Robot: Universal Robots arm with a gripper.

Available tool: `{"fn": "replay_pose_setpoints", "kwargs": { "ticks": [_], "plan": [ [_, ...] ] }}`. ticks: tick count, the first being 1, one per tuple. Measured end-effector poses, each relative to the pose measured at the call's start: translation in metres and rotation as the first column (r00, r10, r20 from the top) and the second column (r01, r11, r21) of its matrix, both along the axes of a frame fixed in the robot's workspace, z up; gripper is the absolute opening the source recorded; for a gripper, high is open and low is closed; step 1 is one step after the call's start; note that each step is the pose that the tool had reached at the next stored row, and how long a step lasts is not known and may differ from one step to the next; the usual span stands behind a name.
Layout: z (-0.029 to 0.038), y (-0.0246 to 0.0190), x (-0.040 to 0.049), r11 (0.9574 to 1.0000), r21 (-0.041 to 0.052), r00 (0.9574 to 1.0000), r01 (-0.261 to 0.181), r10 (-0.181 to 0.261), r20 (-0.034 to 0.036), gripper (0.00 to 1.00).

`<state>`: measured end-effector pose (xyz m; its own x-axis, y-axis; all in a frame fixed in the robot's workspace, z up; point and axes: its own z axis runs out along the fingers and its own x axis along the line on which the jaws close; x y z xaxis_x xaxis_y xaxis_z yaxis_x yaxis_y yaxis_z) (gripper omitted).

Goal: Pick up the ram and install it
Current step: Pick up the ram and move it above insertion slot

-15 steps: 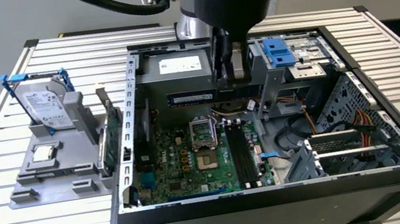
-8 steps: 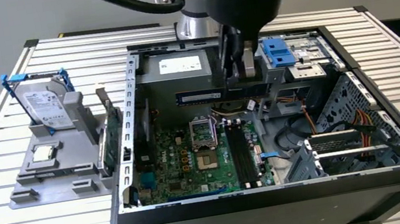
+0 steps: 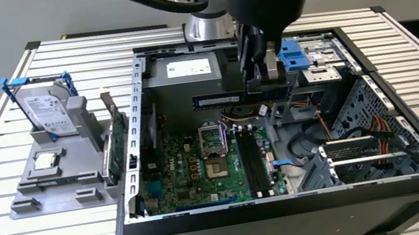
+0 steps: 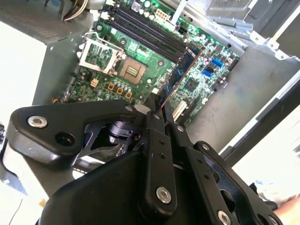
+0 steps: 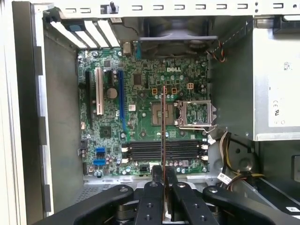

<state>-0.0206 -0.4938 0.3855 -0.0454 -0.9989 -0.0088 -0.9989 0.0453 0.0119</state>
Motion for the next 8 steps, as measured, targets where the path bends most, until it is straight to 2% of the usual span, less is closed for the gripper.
{"fn": "replay_pose_setpoints", "kwargs": {
  "ticks": [8],
  "plan": [
    [0.0000, 0.0000, 0.0115, 1.0000, 0.0000, 1.0000, 0.000, 0.000, 0.0000, 0.00]
  ]
}}
